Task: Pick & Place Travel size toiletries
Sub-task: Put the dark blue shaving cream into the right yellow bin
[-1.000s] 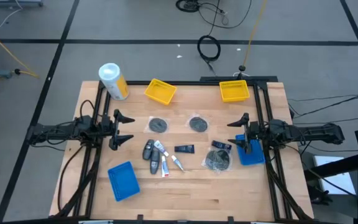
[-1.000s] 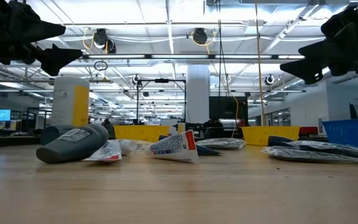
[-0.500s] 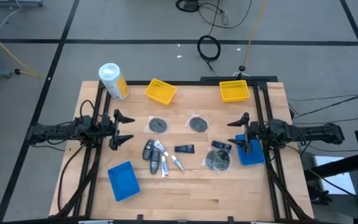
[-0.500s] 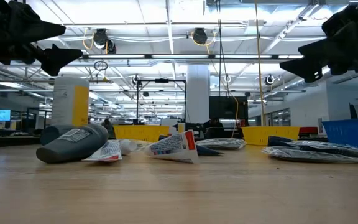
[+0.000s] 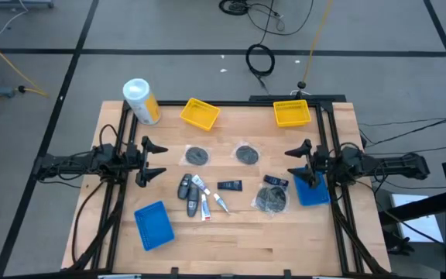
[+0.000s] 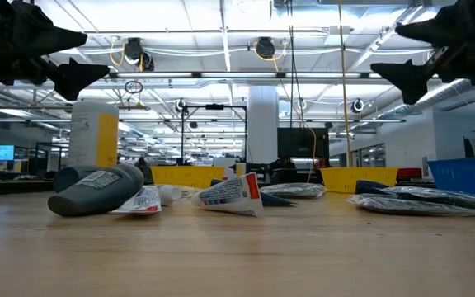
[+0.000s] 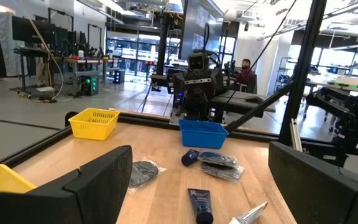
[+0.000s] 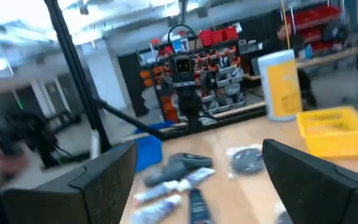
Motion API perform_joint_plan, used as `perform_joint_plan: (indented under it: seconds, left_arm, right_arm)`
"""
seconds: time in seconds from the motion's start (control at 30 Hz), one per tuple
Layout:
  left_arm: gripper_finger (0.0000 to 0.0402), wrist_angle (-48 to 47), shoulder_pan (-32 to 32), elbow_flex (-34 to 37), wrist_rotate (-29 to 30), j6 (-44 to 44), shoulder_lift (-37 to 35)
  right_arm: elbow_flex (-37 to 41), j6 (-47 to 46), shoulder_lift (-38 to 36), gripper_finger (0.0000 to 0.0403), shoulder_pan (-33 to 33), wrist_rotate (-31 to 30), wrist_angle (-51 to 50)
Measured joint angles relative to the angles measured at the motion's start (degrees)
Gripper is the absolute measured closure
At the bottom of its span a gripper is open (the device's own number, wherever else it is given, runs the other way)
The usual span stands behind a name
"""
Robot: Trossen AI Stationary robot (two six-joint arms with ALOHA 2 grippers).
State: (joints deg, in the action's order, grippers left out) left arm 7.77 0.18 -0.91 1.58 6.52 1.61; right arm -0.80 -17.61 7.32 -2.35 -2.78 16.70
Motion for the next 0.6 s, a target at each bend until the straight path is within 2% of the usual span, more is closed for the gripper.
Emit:
perform_joint_plan:
  seconds: [0.1,0.23,0.33,0.5,0.6]
  left_arm:
    - [0.0036,0.07,0.00,0.02,0.00,-0.94,0.00]
    - [0.0036,0.24,0.00,0.00,0.38,-4.81,0.00]
    - [0.0036,0.27,0.00,0.01,0.49,-5.21,0.00]
    - [0.0036,0.37,0.00,0.02,1.53,-5.26,0.00]
    - [0.0036,1.25,0.00,0.02,1.44,-5.11,0.00]
  right_arm:
    - [-0.01,1.26,1.17,0.0066,0.00,-0.56,2.33]
    - [0.00,0.34,2.99,0.0066,-0.02,-7.30,0.81]
    - [-0.02,-0.43,5.22,0.0066,0.10,-8.75,-0.29]
    - [-0.02,-0.42,8.79,0.0066,0.72,-25.26,-0.49]
    - [0.00,-7.08,10.56,0.0066,1.16,-34.88,-1.82]
